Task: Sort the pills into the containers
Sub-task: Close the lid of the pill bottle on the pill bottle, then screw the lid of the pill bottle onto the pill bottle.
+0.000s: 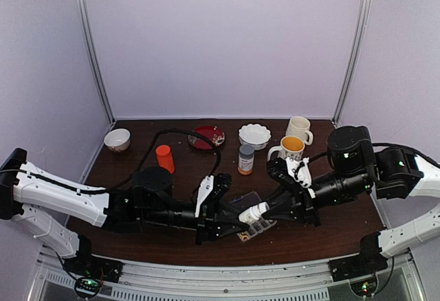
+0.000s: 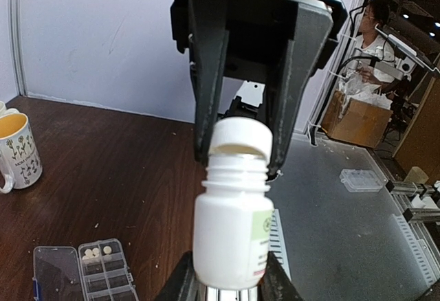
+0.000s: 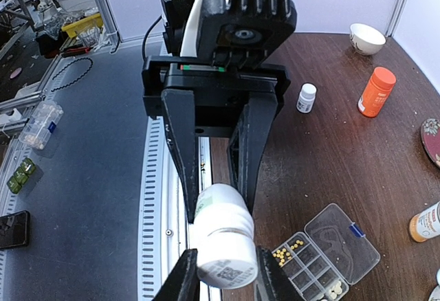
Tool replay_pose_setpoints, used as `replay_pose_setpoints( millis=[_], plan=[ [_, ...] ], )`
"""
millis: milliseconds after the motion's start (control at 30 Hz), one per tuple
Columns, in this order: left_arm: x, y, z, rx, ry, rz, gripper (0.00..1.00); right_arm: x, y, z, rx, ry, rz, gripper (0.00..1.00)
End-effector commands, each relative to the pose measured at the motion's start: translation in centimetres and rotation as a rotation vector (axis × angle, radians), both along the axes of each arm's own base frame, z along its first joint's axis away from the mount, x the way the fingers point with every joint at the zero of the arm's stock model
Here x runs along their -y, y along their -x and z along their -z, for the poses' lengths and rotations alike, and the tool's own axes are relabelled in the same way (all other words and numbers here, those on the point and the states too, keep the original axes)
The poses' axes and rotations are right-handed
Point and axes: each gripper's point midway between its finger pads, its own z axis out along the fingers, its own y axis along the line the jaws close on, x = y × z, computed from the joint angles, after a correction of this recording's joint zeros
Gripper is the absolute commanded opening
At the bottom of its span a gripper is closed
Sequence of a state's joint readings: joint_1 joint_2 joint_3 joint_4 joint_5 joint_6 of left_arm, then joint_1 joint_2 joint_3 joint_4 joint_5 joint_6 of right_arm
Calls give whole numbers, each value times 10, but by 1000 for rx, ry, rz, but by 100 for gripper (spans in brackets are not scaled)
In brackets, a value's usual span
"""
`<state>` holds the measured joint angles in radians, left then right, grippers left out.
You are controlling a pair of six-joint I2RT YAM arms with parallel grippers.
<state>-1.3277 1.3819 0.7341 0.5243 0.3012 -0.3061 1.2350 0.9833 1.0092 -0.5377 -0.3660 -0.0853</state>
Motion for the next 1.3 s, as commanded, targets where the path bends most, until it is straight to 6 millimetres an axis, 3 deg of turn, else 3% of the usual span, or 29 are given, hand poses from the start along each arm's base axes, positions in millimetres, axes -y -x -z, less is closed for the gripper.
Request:
replay_pose_setpoints(
  millis=[0, 267, 533, 733, 1000, 1267],
  plan=[
    [7, 3, -20, 8, 26, 34, 0, -1, 8, -1, 0, 31, -49, 0],
    [13, 13, -11, 17, -61, 107, 0, -9, 24, 20, -13, 143, -154, 0],
    [14, 13, -25, -80, -25, 220, 0, -11, 34, 27, 54, 190, -212, 0],
    [17, 25, -45, -174, 19, 363, 0, -15, 33, 23, 150, 160, -211, 0],
    [10, 22, -69, -264, 105, 412, 0, -13, 38, 12, 333, 0, -234, 0],
    [11, 23, -76, -282, 110, 448, 0, -9, 43, 13, 386, -33, -266, 0]
  ],
)
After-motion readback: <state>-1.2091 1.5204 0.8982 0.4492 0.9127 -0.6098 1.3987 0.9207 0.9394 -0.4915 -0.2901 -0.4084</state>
